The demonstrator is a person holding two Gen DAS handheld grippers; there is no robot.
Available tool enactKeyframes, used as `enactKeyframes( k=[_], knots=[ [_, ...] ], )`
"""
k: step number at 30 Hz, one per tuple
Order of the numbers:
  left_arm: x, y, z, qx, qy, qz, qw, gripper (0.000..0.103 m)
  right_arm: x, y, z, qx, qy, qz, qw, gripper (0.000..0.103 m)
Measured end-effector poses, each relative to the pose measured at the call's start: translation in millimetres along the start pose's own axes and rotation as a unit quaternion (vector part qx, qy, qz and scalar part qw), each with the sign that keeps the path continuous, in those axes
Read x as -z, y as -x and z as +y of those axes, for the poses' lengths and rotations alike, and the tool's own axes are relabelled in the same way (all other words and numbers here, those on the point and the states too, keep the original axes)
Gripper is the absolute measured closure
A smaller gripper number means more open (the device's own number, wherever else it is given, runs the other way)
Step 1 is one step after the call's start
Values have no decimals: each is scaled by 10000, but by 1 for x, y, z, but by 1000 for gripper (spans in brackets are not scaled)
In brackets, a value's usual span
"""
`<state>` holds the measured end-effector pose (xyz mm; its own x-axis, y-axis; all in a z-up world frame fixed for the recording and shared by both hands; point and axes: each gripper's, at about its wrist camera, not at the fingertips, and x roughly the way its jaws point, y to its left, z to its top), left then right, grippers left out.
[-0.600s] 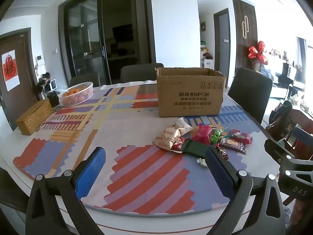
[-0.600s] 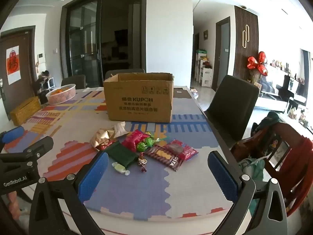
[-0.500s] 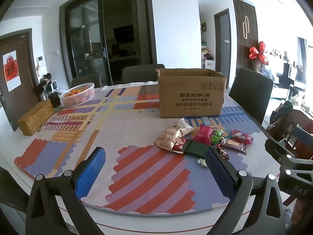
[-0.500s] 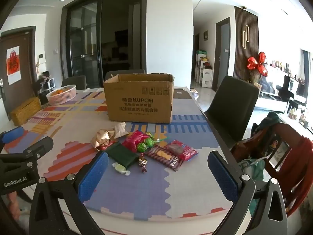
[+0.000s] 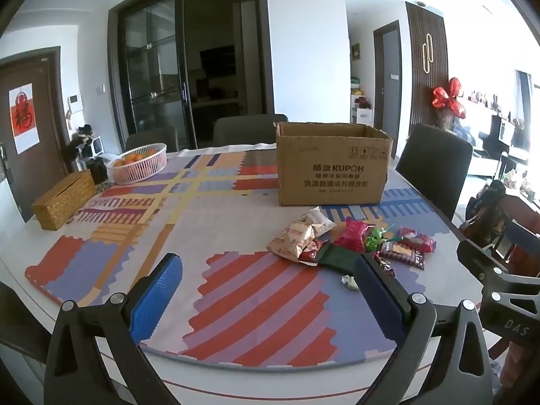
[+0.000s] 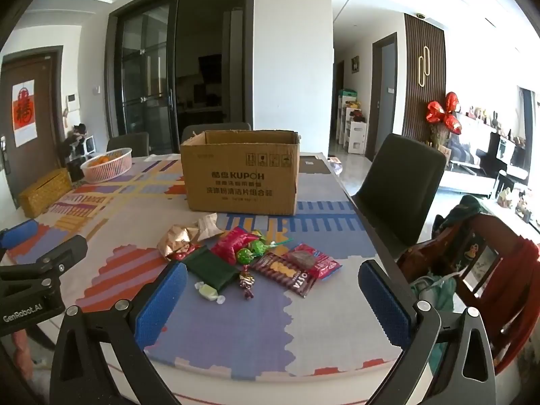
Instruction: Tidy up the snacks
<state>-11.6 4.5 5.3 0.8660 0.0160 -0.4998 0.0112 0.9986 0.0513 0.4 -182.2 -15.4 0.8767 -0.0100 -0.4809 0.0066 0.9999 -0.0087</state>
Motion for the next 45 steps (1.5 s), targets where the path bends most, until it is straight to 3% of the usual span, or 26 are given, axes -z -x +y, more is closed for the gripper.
enactKeyframes(
  k=[45],
  knots=[
    [-1, 3, -3, 33, -16, -6, 10000, 0, -3, 6, 0, -11, -3, -44, 10000, 1]
  ],
)
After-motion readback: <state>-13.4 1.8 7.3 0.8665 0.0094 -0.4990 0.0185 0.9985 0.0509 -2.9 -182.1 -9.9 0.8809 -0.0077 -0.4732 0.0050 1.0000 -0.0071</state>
